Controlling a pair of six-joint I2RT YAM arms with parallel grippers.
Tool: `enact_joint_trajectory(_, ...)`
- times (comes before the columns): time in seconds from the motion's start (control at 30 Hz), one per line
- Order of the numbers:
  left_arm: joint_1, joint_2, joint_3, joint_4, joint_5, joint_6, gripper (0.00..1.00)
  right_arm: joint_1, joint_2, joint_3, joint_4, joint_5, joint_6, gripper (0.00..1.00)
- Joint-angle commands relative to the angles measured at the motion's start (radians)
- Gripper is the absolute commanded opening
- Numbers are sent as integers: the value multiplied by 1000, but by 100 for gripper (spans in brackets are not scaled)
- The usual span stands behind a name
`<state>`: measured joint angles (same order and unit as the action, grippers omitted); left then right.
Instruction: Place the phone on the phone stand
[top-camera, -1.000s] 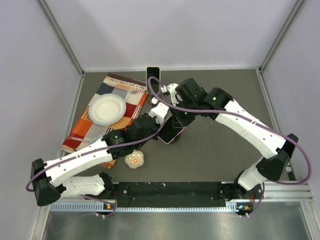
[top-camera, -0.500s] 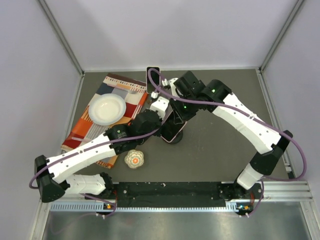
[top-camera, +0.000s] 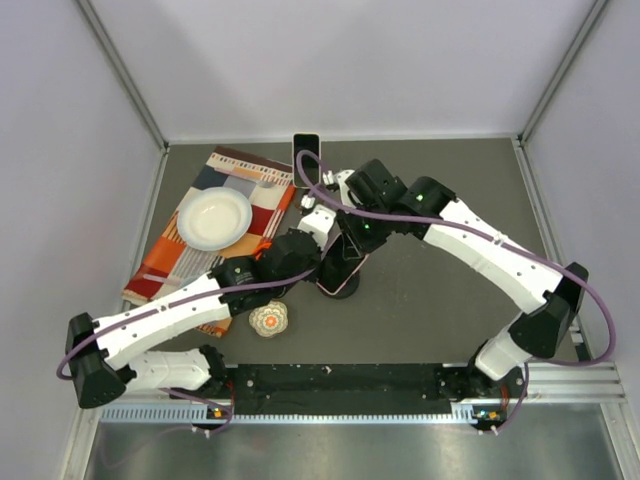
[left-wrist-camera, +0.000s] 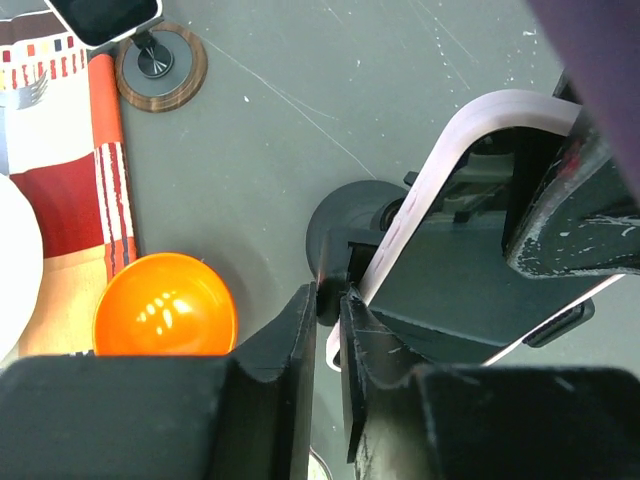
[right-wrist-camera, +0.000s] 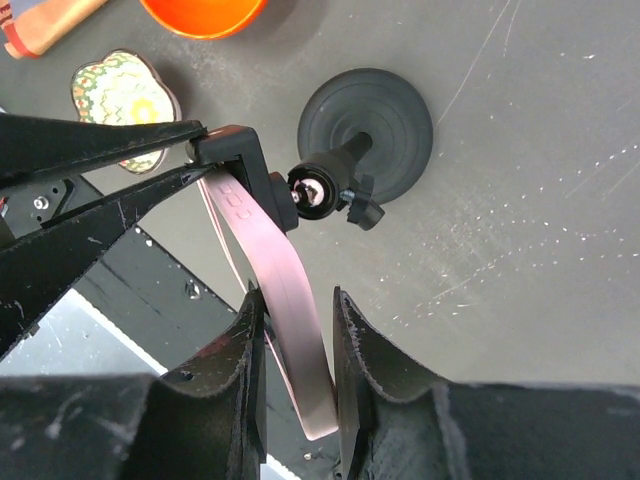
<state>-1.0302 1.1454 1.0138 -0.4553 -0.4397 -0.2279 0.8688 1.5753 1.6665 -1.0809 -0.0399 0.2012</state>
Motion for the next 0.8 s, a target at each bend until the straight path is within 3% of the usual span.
enact_joint_trajectory(0.0, -50, -62, -1, 170, 72, 84, 26, 38, 69, -97, -21, 310, -177, 0)
enact_joint_trajectory(0.07, -50, -81, -33, 193, 75, 87, 49, 35, 66, -111, -14, 302, -186, 0)
enact_joint_trajectory(0.1, -50, -99, -44, 213, 79, 81, 54, 30, 65, -123, -13, 301, -187, 0)
enact_joint_trajectory(0.23, -48, -142, -76, 221, 82, 81, 60, 12, 58, -148, -1, 244, -227, 0)
enact_joint_trajectory(0.4, -47, -191, -121, 219, 79, 91, 86, -20, 51, -166, 15, 170, -235, 0)
enact_joint_trajectory(0.47, -47, -200, -121, 208, 78, 98, 91, -37, 52, -169, 13, 161, -237, 0)
enact_joint_trajectory(0.67, -47, -254, -147, 187, 36, 73, 90, -99, 58, -171, 18, 81, -235, 0)
enact_joint_trajectory(0.77, -47, -277, -146, 158, -28, 47, 84, -114, 46, -177, 35, 16, -244, 0)
